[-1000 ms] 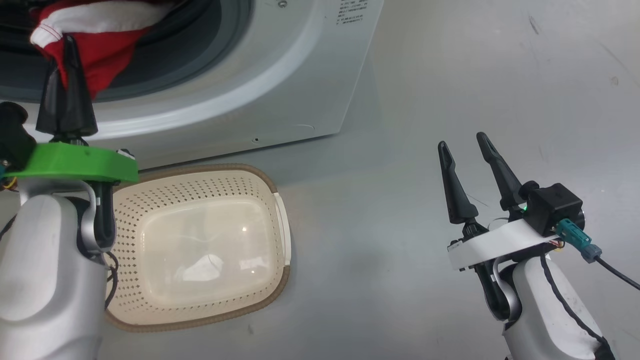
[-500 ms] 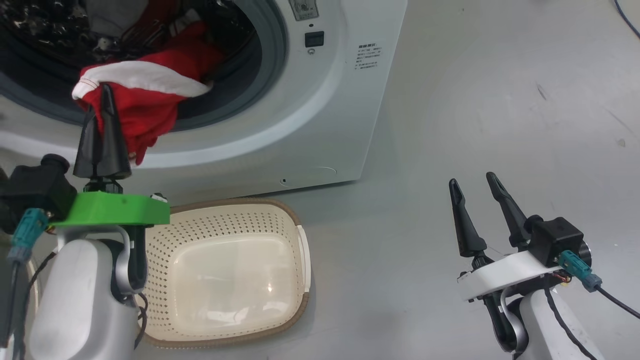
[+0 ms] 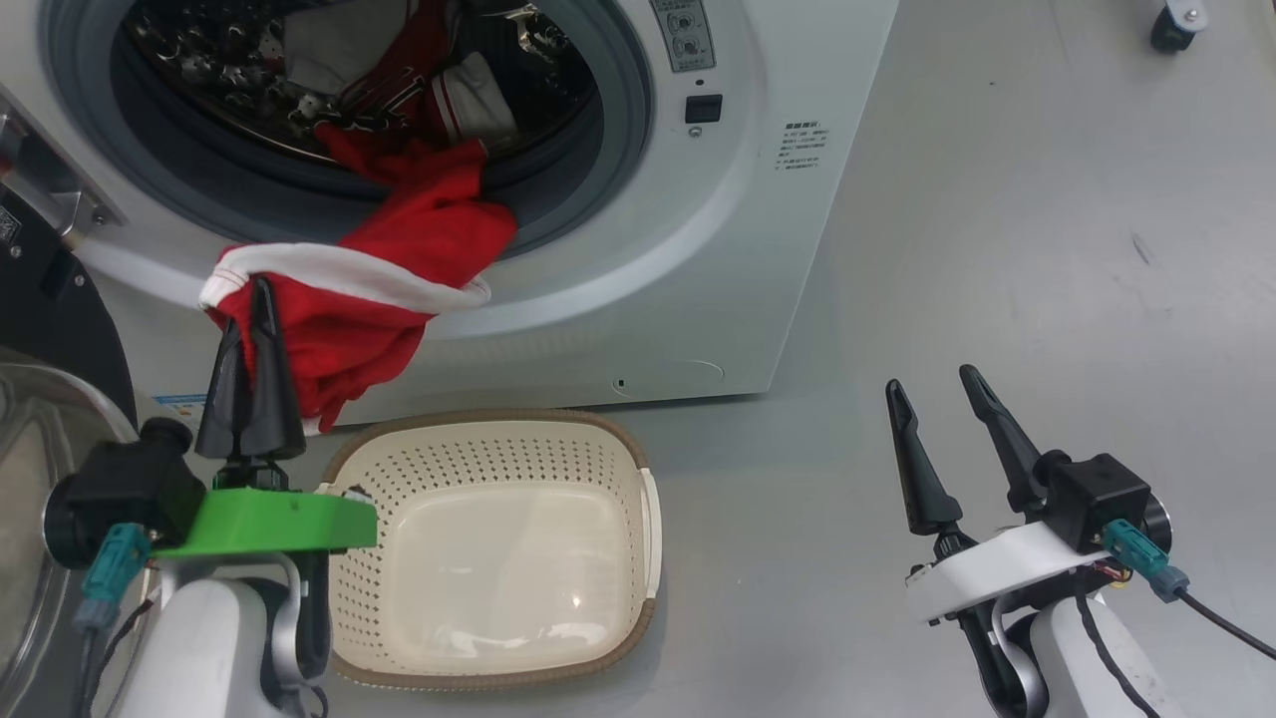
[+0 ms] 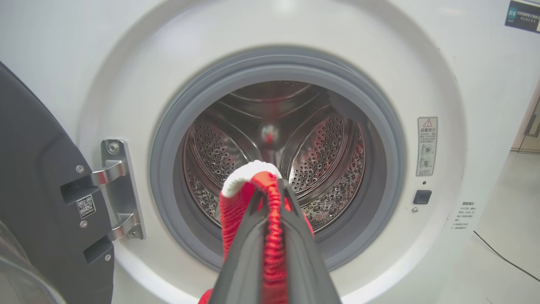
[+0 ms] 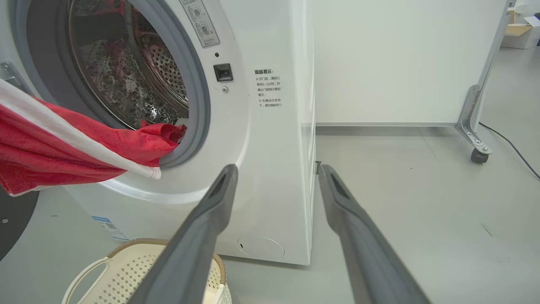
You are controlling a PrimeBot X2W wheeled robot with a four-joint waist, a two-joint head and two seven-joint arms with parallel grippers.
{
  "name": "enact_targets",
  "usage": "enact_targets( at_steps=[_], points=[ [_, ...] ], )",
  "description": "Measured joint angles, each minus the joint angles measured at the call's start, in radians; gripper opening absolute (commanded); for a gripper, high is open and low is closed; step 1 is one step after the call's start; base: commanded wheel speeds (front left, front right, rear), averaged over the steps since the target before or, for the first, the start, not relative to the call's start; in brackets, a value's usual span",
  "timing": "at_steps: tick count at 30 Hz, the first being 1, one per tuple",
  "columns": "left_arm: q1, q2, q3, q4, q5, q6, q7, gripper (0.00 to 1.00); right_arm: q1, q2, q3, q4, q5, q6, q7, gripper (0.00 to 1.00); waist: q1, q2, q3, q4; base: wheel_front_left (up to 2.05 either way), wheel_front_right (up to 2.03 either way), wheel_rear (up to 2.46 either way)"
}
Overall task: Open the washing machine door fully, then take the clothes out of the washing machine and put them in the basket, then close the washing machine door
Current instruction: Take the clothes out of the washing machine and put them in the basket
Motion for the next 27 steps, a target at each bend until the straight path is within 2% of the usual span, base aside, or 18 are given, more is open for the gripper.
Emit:
enact_targets(
  at_steps=[8,17,27],
  points=[
    [0.071,-0.009,-0.027,0.007,-0.021,0.004,0.0,0.0,0.0,0.0,0.017,-0.014,-0.01,0.001,0.0,1.0,0.0,0.0,0.017,-0.003,0.0,0.0,0.0],
    [0.116,-0.011,-0.046,0.077,-0.064,0.003,0.03,0.0,-0.003,0.0,0.023,-0.029,-0.01,0.003,0.0,1.0,0.0,0.0,0.062,-0.024,0.0,0.0,0.0],
    [0.114,-0.023,-0.064,0.184,-0.122,-0.023,0.076,0.0,-0.032,0.001,0.039,-0.056,-0.01,0.007,0.0,1.0,0.0,0.0,0.143,-0.058,0.0,0.0,0.0]
  ],
)
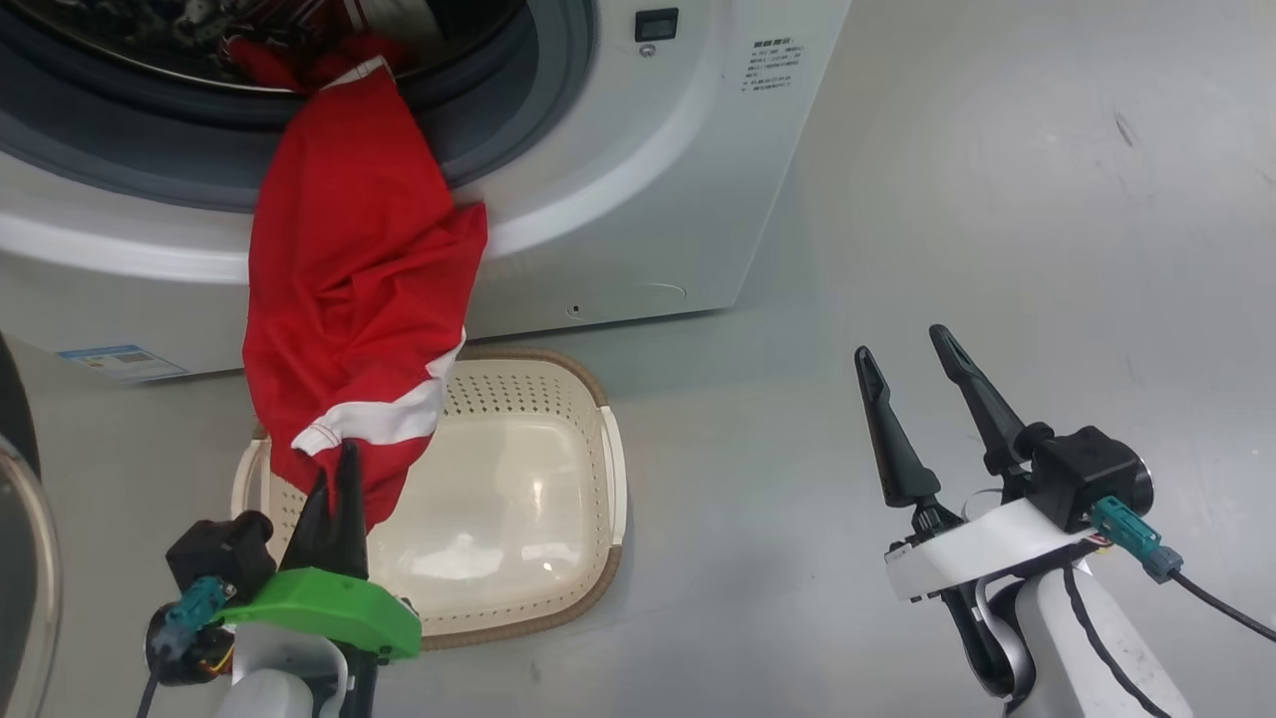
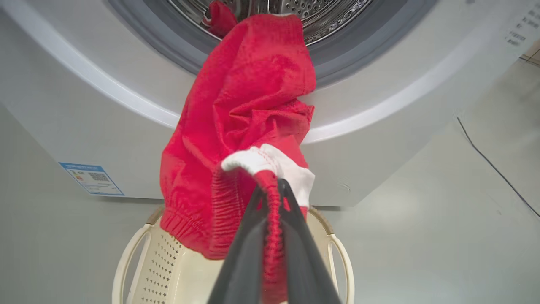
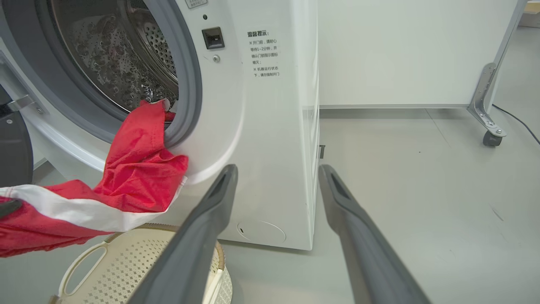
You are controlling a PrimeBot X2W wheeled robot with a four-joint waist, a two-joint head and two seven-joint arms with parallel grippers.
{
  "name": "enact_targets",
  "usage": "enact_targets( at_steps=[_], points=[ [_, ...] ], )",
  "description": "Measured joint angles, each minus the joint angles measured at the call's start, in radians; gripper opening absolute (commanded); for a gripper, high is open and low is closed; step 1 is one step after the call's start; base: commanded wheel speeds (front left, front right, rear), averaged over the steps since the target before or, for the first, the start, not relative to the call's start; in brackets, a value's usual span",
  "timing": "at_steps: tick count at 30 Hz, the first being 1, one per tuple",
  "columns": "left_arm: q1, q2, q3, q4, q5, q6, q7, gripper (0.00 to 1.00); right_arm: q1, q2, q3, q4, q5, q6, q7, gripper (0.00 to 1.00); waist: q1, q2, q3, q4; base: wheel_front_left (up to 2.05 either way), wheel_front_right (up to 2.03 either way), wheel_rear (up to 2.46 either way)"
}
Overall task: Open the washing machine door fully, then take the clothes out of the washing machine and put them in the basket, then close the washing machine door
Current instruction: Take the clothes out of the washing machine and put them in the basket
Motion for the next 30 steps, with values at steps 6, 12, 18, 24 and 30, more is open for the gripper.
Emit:
enact_targets(
  at_steps=[6,12,18,24,30],
  points=[
    [-0.074,0.0,0.017,0.088,-0.014,-0.002,0.028,0.0,-0.03,0.0,0.001,-0.009,0.0,0.003,0.0,1.0,0.0001,0.0,0.058,-0.031,0.0,0.0,0.0],
    [-0.144,0.0,0.038,0.199,-0.034,-0.009,0.058,0.0,-0.063,0.001,0.008,-0.014,0.002,0.004,0.0,1.0,0.0,0.0,0.114,-0.064,0.0,0.0,0.0],
    [-0.216,-0.001,0.049,0.289,-0.06,-0.009,0.081,0.0,-0.082,0.001,0.007,-0.022,0.004,0.005,0.0,1.0,0.0,0.0,0.169,-0.093,0.0,0.0,0.0],
    [-0.291,-0.001,0.062,0.378,-0.074,-0.009,0.116,0.0,-0.111,0.002,0.009,-0.033,0.02,0.012,0.0,1.0,0.0,0.0,0.226,-0.113,0.0,0.0,0.0],
    [-0.368,0.007,0.083,0.451,-0.076,-0.008,0.123,0.0,-0.148,0.002,0.014,-0.038,0.023,0.013,0.0,1.0,0.0001,0.0,0.282,-0.132,0.0,0.0,0.0]
  ],
)
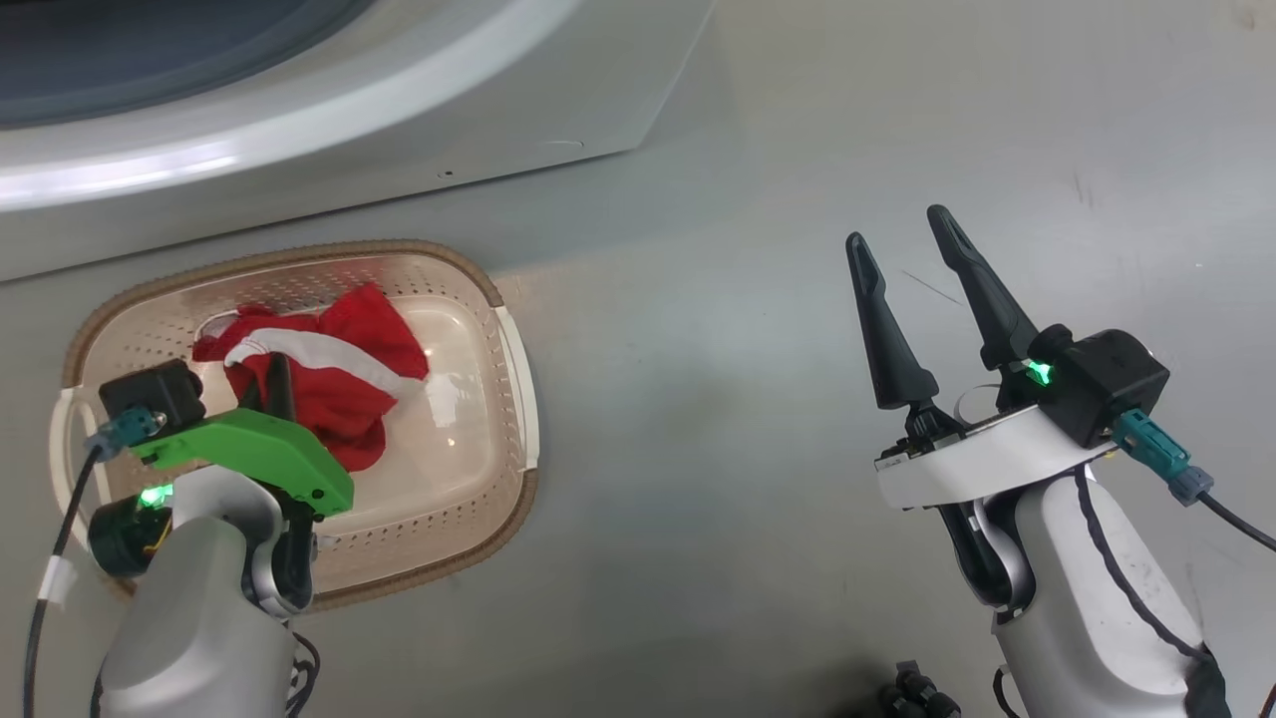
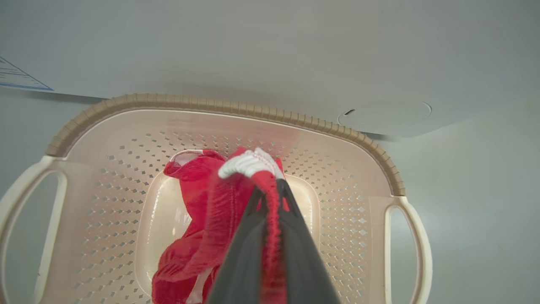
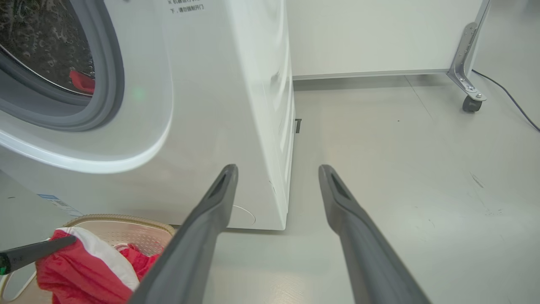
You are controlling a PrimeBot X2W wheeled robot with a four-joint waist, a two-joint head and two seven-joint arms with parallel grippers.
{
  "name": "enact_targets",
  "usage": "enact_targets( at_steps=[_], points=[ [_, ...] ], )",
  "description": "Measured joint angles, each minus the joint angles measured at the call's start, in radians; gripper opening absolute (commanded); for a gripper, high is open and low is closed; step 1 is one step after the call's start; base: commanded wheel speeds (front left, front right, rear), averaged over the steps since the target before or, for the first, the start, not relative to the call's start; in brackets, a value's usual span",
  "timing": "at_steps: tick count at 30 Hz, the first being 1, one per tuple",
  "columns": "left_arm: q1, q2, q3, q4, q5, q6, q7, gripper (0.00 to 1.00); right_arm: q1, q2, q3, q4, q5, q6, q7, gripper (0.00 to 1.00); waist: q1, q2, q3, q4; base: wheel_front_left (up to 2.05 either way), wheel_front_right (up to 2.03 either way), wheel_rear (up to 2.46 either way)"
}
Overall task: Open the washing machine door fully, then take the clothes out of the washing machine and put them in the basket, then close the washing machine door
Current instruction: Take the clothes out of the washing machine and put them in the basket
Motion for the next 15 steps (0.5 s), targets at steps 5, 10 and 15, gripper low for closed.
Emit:
enact_targets(
  at_steps=[5,10,15],
  points=[
    [-0.041,0.007,0.007,0.075,-0.005,0.002,0.009,0.34,-0.018,0.001,-0.001,0.001,0.007,0.0,0.0,1.0,0.0,0.0,0.035,-0.018,0.0,0.0,0.0],
    [-0.061,0.004,0.008,0.137,-0.007,0.002,0.008,1.0,-0.022,0.001,-0.002,0.007,0.013,0.0,0.0,1.0,0.0,0.0,0.049,-0.032,0.0,0.0,0.0],
    [-0.093,0.003,0.007,0.174,-0.006,0.009,-0.006,1.0,-0.032,0.002,-0.003,0.011,0.014,0.002,0.0,1.0,0.0,0.0,0.05,-0.034,0.0,0.0,0.0]
  ],
)
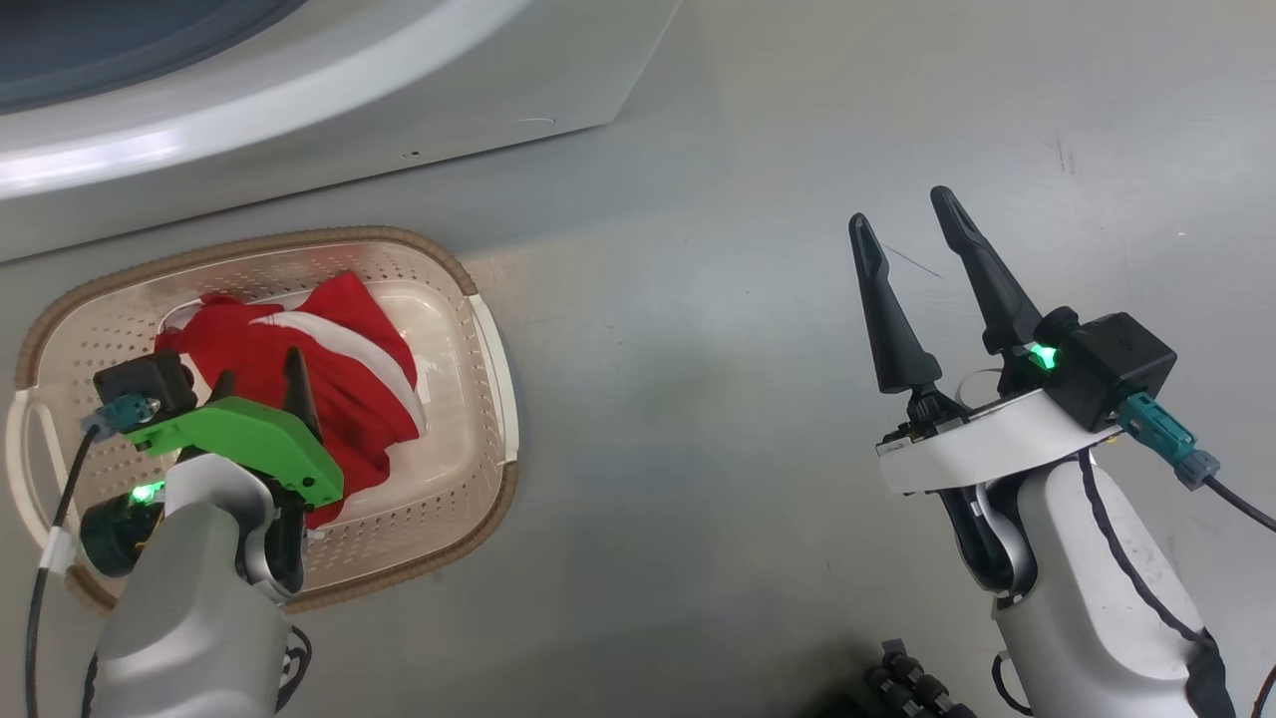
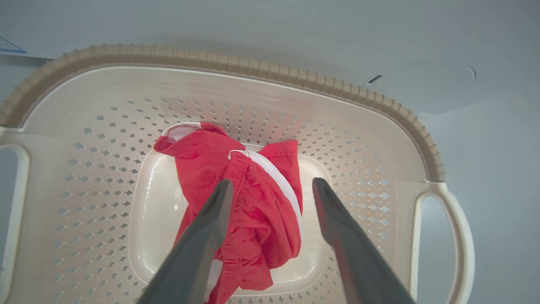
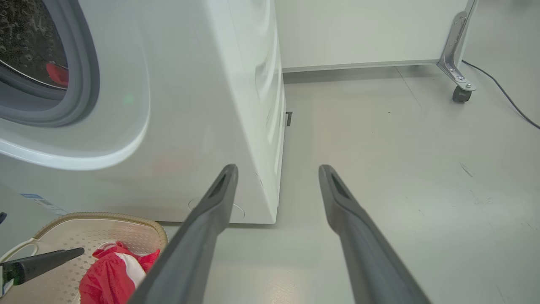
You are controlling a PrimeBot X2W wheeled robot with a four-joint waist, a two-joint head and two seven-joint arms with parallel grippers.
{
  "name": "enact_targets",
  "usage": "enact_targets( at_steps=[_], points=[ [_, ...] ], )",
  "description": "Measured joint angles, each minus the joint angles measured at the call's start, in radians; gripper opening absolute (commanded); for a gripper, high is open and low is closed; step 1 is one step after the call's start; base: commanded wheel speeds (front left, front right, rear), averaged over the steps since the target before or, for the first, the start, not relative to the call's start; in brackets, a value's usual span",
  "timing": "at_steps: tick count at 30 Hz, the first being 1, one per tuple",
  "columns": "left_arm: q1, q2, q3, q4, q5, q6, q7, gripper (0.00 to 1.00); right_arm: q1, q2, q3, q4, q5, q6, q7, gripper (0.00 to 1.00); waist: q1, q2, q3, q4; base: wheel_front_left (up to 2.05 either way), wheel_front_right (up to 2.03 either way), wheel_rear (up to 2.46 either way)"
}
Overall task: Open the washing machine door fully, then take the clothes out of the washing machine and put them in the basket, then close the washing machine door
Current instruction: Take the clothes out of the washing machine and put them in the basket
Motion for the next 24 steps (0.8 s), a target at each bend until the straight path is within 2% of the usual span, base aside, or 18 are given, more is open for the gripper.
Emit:
enact_targets(
  at_steps=[15,24],
  points=[
    [-0.017,-0.007,-0.07,0.066,0.081,-0.009,-0.147,1.0,-0.002,0.002,-0.034,0.035,-0.001,0.006,0.0,1.0,0.0,0.0,-0.071,0.031,0.0,0.0,0.0],
    [-0.014,-0.02,-0.08,0.036,0.087,-0.053,-0.189,1.0,0.009,0.002,-0.064,0.054,-0.008,0.005,0.0,1.0,0.0,0.0,-0.145,0.072,0.0,0.0,0.0]
  ],
)
